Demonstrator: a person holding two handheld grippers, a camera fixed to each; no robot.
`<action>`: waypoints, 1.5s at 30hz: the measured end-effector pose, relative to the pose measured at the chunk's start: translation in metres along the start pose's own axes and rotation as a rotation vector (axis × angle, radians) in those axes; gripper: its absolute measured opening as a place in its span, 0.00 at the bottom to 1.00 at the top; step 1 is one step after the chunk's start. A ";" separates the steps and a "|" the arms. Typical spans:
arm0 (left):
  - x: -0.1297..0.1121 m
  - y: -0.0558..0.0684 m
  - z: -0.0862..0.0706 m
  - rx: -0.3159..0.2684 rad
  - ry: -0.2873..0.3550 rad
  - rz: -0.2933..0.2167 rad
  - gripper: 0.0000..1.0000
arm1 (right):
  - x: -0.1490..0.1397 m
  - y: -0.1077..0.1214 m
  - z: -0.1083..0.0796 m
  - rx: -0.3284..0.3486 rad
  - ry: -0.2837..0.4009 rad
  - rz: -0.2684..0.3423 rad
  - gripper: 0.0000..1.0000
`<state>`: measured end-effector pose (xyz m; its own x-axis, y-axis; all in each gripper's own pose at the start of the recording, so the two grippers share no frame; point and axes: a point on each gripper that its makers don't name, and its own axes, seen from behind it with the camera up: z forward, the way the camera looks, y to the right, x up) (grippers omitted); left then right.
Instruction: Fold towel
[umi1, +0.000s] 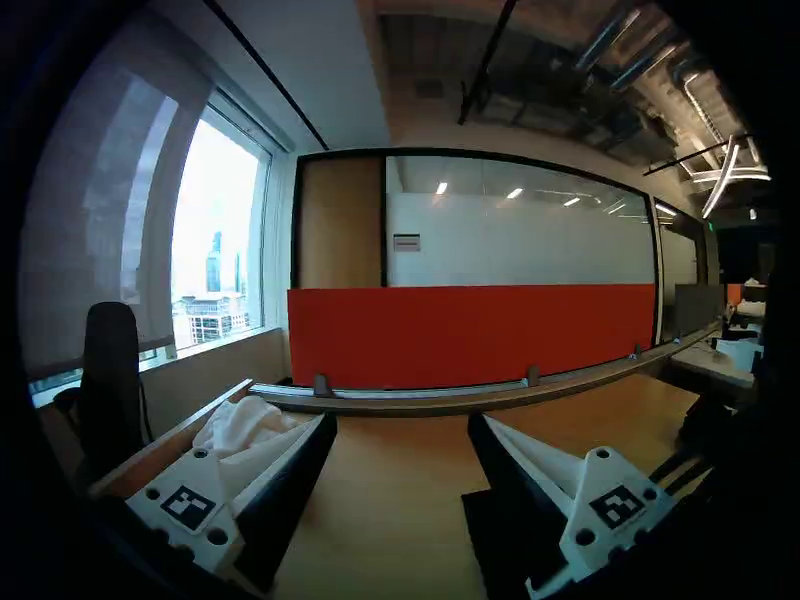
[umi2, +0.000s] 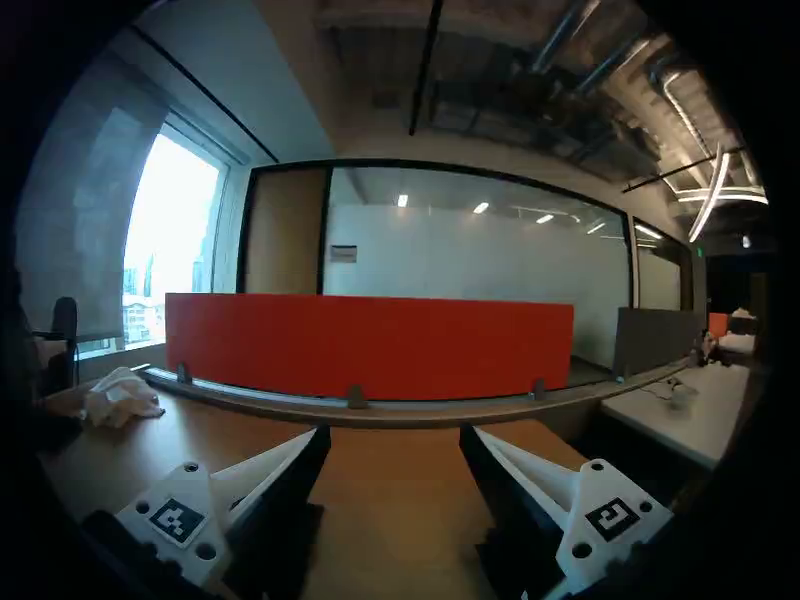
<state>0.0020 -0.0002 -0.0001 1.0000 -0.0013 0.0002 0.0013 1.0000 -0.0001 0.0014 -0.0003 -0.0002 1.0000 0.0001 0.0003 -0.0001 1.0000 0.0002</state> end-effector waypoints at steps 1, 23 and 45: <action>0.002 0.000 0.000 0.000 0.000 -0.001 0.97 | 0.001 0.000 0.000 0.000 0.000 0.000 1.00; -0.003 0.015 -0.002 -0.111 -0.131 0.085 0.97 | 0.008 -0.027 -0.007 0.134 -0.099 -0.097 1.00; -0.040 0.062 -0.015 -0.367 -0.285 0.157 0.97 | -0.029 -0.079 -0.023 0.473 -0.295 -0.239 1.00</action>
<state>-0.0384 0.0614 -0.0149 0.9484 0.2006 0.2454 -0.0983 0.9222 -0.3740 -0.0280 -0.0796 -0.0229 0.9302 -0.2918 0.2227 0.1562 0.8637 0.4793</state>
